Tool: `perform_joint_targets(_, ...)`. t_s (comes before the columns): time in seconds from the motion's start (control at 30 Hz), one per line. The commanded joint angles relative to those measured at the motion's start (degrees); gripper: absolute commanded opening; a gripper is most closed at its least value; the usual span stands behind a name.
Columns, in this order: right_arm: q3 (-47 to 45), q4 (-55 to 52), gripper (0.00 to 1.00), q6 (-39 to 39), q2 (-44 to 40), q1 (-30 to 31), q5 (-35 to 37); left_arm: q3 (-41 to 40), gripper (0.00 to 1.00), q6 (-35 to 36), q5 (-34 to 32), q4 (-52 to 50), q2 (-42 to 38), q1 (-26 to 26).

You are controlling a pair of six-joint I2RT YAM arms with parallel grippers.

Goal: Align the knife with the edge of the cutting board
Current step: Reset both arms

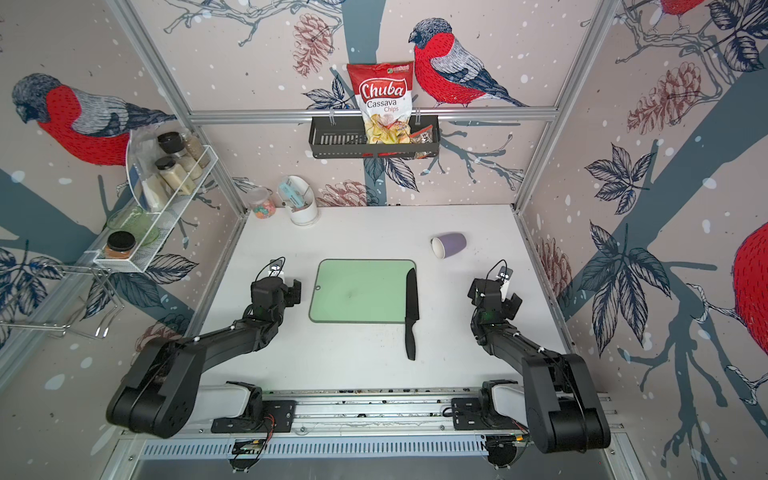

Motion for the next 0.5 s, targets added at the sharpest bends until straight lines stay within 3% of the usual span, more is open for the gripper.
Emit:
perform_joint_targets(0.0, -2.81, 17.21, 0.95, -6.80, 2.57, -0.33, -2.65, -1.10, 0.95, 2.54, 5.76, 14.54, 3.58, 2.78)
perform_joint_targets(0.1, -9.12, 45.44, 0.96, -6.33, 15.62, -3.08, -6.16, -3.81, 0.96, 1.06, 9.89, 29.44, 12.25, 5.84)
perform_joint_targets(0.13, -9.58, 51.08, 0.99, -6.99, 19.35, -2.85, -6.07, -3.78, 0.96, 0.88, 10.18, 30.47, 11.75, 5.94)
perform_joint_targets(0.2, -1.97, 23.32, 1.00, -2.43, 10.99, -4.29, -6.07, -1.55, 0.97, 0.24, 9.40, 21.48, 9.71, 6.01)
perform_joint_targets(0.23, 0.74, 20.34, 1.00, -4.24, 12.79, -4.20, -6.70, -0.34, 0.96, -0.19, 8.63, 21.56, 11.23, 6.44)
perform_joint_targets(0.3, 1.22, 24.50, 1.00, -6.95, 16.04, -2.01, -5.94, 2.59, 0.97, -2.85, 8.69, 16.27, 10.71, 8.53)
perform_joint_targets(0.33, 2.28, 19.33, 1.00, -5.68, 14.21, -2.68, -6.56, 2.89, 0.97, -3.65, 10.86, 12.99, 9.81, 9.56)
perform_joint_targets(0.37, 2.68, 16.31, 1.00, -5.51, 13.20, -2.87, -6.82, 2.01, 0.97, -3.75, 11.58, 15.32, 10.24, 9.81)
perform_joint_targets(0.4, 1.69, 20.19, 1.00, -6.12, 14.01, -2.71, -6.48, 1.43, 0.97, -3.44, 11.76, 19.05, 11.55, 9.89)
perform_joint_targets(0.47, 1.39, 22.84, 1.00, -6.82, 15.03, -1.93, -5.14, 2.57, 0.97, -3.41, 11.95, 14.73, 10.18, 9.84)
